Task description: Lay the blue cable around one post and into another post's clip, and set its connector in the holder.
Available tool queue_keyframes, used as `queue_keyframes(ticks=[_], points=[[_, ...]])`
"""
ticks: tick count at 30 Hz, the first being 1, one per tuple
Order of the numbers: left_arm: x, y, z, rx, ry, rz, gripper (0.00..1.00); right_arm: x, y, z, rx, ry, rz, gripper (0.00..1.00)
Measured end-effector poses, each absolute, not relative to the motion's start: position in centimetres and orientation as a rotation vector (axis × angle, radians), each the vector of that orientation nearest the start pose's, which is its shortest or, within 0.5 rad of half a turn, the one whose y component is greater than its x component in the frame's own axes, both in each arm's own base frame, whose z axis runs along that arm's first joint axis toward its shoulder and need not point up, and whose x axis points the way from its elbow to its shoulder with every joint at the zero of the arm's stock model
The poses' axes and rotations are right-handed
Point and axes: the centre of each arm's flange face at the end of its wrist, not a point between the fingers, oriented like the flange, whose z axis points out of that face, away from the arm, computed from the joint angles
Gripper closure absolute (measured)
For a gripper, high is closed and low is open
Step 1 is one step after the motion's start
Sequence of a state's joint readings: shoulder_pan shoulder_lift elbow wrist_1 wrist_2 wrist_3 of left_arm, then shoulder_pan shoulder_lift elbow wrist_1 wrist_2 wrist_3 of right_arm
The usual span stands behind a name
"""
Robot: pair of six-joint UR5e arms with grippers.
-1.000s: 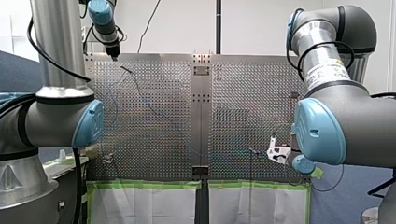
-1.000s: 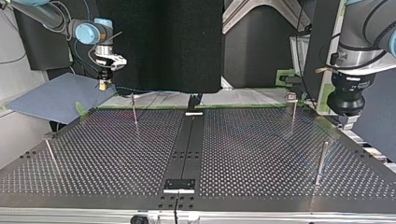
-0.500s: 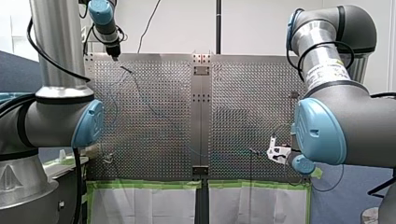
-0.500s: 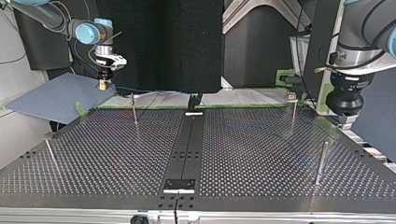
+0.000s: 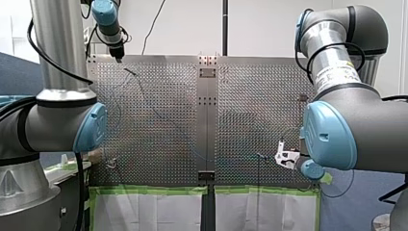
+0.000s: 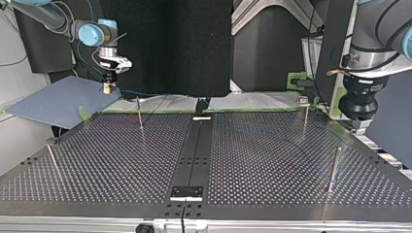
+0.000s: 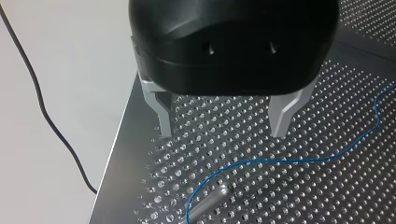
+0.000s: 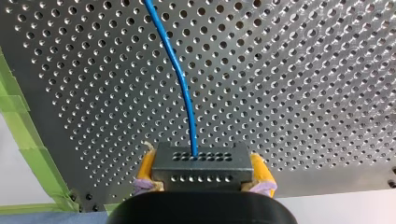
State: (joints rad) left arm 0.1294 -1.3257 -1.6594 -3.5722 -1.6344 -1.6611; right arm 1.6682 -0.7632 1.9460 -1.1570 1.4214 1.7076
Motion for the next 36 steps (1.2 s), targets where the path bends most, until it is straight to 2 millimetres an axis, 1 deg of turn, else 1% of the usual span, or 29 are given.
queue_keyframes(ticks=[6, 10, 19, 28, 31, 36], points=[[36.4, -8.2, 51.2, -0.240, 1.820, 0.082, 0.00, 20.1, -53.4, -0.9, 1.354, -1.217, 1.472, 1.00], [36.3, -8.6, 50.7, -0.217, 1.804, 0.055, 0.00, 20.1, -53.4, -0.9, 1.354, -1.217, 1.472, 1.00], [35.3, -10.3, 48.7, -0.115, 1.776, -0.025, 0.00, 20.1, -53.4, -0.9, 1.353, -1.217, 1.471, 1.00], [34.7, -12.5, 45.9, -0.037, 1.769, -0.143, 0.00, 19.9, -53.3, -1.0, 1.356, -1.226, 1.453, 1.00], [34.5, -13.4, 44.6, -0.018, 1.773, -0.192, 0.00, 19.8, -53.3, -1.1, 1.358, -1.227, 1.448, 1.00], [34.8, -14.7, 41.8, -0.004, 1.804, -0.284, 0.00, 19.6, -53.3, -1.1, 1.365, -1.222, 1.433, 1.00]])
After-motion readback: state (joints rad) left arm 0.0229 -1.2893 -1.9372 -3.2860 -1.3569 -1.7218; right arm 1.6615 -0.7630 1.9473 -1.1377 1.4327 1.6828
